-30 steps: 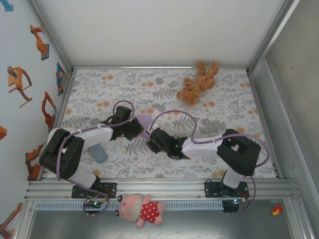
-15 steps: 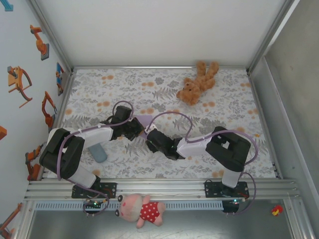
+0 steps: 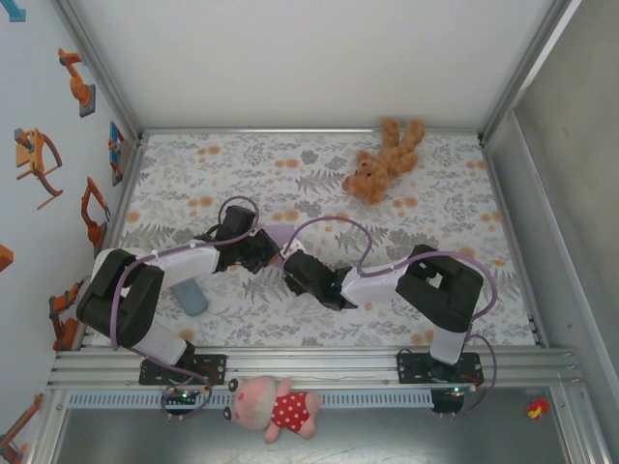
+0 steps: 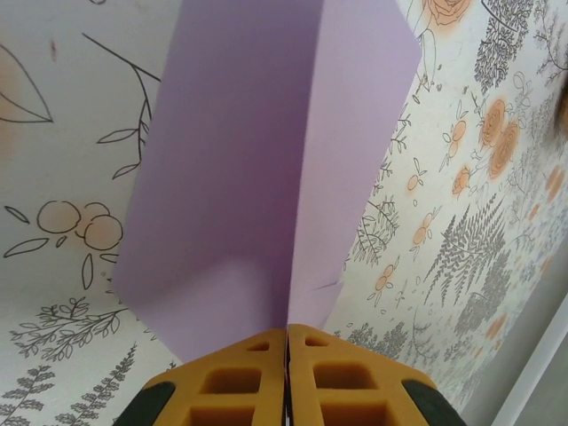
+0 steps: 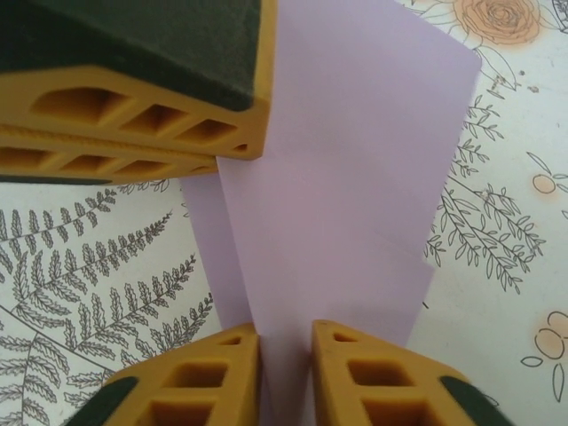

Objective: Fold a paper plane with a square sheet of paper (pick it up from the middle)
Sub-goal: Fourth fold the wing at the center of the table.

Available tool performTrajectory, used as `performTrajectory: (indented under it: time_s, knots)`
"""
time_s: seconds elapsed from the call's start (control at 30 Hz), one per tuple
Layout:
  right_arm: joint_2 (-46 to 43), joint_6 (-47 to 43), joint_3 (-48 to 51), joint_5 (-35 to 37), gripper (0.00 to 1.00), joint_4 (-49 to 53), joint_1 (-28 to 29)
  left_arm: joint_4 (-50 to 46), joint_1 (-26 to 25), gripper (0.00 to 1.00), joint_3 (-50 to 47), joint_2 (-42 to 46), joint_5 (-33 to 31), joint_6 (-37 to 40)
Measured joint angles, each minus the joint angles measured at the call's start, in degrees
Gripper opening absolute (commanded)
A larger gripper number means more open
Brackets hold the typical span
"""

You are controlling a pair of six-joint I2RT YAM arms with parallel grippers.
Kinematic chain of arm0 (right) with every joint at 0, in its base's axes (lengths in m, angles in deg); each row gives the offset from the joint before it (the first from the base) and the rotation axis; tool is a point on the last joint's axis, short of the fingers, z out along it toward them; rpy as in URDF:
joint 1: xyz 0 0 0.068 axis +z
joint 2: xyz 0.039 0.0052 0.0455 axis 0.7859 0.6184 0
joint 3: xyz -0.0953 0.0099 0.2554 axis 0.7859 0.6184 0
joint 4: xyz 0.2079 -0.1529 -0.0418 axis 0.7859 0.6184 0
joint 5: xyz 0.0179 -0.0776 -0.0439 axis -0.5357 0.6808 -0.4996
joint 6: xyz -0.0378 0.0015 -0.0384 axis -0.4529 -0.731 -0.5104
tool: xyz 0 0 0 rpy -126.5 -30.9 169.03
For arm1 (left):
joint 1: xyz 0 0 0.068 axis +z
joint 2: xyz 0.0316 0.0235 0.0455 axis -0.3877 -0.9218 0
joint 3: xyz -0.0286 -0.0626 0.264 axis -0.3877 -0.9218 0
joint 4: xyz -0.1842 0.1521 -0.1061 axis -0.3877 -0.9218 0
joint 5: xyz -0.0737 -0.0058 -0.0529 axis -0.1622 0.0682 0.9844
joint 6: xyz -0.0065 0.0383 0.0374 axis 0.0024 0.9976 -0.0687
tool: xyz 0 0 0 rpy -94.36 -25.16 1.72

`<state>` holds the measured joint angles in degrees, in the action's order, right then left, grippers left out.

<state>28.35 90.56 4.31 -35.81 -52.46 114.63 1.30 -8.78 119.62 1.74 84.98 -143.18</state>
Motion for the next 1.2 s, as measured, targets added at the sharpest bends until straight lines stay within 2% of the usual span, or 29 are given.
performTrajectory:
  time_s: [0.1, 0.27, 0.43, 0.57, 0.83, 1.2]
  knots:
    - [0.0, 0.0, 0.0, -0.2, 0.08, 0.0, 0.0, -0.2, 0.1, 0.21, 0.0, 0.4, 0.0, 0.2]
    - [0.0, 0.0, 0.7, -1.3, 0.01, -0.7, 0.0, -1.8, 2.0, 0.43, 0.0, 3.5, 0.0, 0.7]
    - [-0.1, 0.0, 2.9, -5.2, 0.00, -2.5, -0.5, -2.9, 6.4, 0.53, -0.9, 9.6, 0.0, 1.8]
    - [-0.9, 0.5, 4.7, -10.1, 0.00, -5.0, -2.4, -3.6, 8.4, 0.57, -3.2, 14.0, -0.2, 2.7]
    - [-1.4, 5.6, 6.9, -22.0, 0.00, -9.5, -6.8, -1.8, 8.1, 0.59, -9.7, 19.1, 0.0, 3.5]
    - [1.7, 20.0, 8.1, -34.9, 0.00, -20.3, -11.9, 3.6, 1.6, 0.61, -13.5, 18.5, -0.7, 4.9]
